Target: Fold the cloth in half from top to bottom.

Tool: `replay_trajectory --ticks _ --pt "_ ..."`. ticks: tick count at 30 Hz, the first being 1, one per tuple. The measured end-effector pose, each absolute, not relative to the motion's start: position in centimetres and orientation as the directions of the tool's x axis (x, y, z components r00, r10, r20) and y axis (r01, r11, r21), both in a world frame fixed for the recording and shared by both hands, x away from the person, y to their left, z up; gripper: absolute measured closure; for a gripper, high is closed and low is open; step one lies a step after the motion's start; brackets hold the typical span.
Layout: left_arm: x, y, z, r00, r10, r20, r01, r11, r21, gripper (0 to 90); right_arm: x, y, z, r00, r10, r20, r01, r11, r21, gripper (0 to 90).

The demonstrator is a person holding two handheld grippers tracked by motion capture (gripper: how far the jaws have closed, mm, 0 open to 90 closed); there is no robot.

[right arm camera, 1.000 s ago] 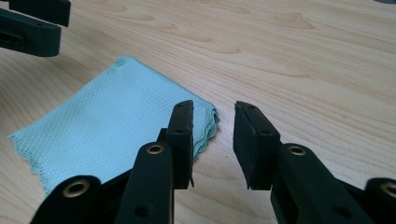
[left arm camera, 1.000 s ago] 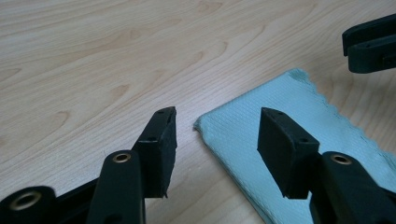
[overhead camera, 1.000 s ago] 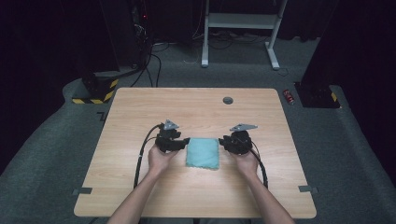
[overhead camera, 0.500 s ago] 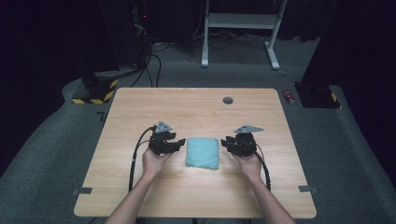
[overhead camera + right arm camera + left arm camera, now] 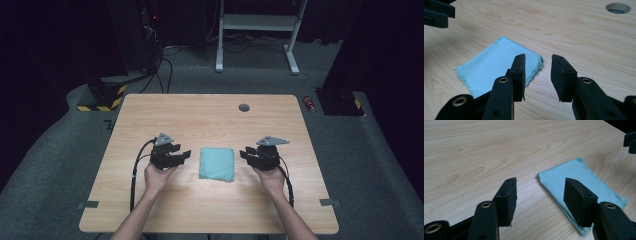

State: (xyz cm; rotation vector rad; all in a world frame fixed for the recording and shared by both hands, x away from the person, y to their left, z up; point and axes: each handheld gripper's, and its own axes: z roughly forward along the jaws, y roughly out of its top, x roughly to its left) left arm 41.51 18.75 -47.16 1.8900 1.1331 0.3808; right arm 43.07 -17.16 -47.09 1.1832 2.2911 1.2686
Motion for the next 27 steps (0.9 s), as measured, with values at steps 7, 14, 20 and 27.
replay_trajectory --ticks 7,14,20,27 --pt "40.8 19.5 -47.3 0.526 0.831 -0.178 0.561 -0.182 0.807 44.1 42.4 -17.9 -47.3 -0.624 0.765 0.16 0.532 0.265 0.804 64.1" --pt "40.2 19.9 -47.4 0.522 0.833 -0.182 0.56 -0.173 0.81 43.9 41.6 -18.8 -47.2 -0.62 0.768 0.164 0.527 0.252 0.811 64.0" --pt "39.6 20.1 -47.6 0.527 0.831 -0.176 0.556 -0.182 0.811 43.6 41.0 -19.5 -47.8 -0.607 0.774 0.181 0.539 0.233 0.809 63.9" --pt "39.0 20.3 -47.8 0.522 0.835 -0.173 0.557 -0.18 0.811 43.6 40.3 -20.3 -48.3 -0.598 0.778 0.193 0.541 0.214 0.813 63.7"
